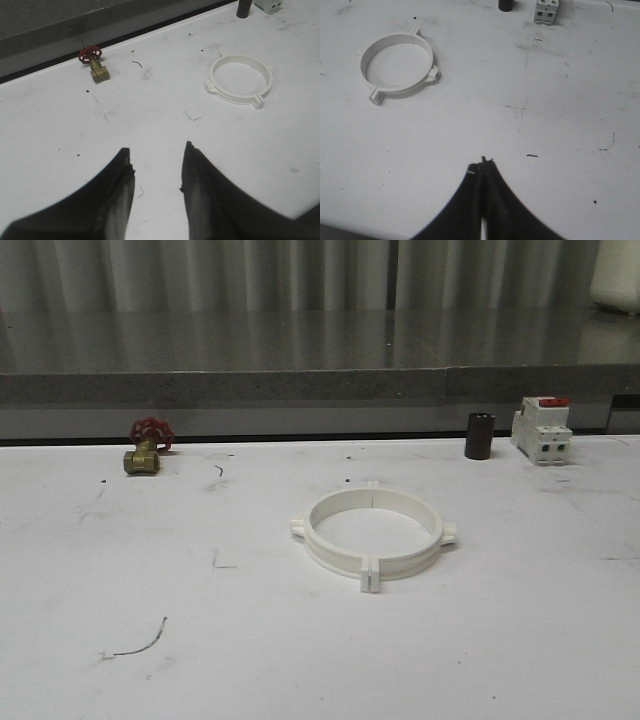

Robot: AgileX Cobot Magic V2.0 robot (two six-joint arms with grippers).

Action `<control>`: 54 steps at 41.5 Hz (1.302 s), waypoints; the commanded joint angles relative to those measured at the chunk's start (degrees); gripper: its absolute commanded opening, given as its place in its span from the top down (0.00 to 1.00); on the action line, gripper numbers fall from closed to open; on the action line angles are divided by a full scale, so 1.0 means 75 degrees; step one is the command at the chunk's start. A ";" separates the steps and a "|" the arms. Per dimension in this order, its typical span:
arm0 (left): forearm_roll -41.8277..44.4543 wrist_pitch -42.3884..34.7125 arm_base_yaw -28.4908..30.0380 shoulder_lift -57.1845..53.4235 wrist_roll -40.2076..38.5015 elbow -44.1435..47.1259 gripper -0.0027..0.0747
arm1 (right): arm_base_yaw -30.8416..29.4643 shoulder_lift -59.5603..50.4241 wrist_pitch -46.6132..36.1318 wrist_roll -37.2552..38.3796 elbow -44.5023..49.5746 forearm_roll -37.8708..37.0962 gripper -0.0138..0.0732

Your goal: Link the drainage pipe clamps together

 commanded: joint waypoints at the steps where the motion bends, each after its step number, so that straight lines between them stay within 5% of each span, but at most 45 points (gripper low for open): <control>1: 0.0125 -0.0503 0.0007 0.0046 -0.0022 -0.0187 0.73 | -0.0045 0.0020 -0.0407 -0.0087 -0.0200 0.0031 0.98; 10: 0.0125 -0.0577 0.0020 0.0029 -0.0022 -0.0170 1.00 | -0.0045 0.0020 -0.0407 -0.0087 -0.0200 0.0031 0.98; 19: 0.0065 -0.1196 0.0506 0.0011 -0.0022 -0.0123 0.99 | -0.0045 0.0020 -0.0407 -0.0087 -0.0200 0.0031 0.98; 37: -0.1265 -0.3955 0.3563 -0.2297 -0.0022 0.2133 0.99 | -0.0045 0.0020 -0.0407 -0.0087 -0.0200 0.0031 0.98; 47: -0.1224 -0.4110 0.3880 -0.3511 -0.0022 0.3084 0.99 | -0.0045 0.0020 -0.0407 -0.0087 -0.0200 0.0031 0.98; 54: -0.1224 -0.5160 0.3880 -0.3722 -0.0022 0.3815 0.99 | -0.0045 0.0020 -0.0407 -0.0087 -0.0200 0.0031 0.98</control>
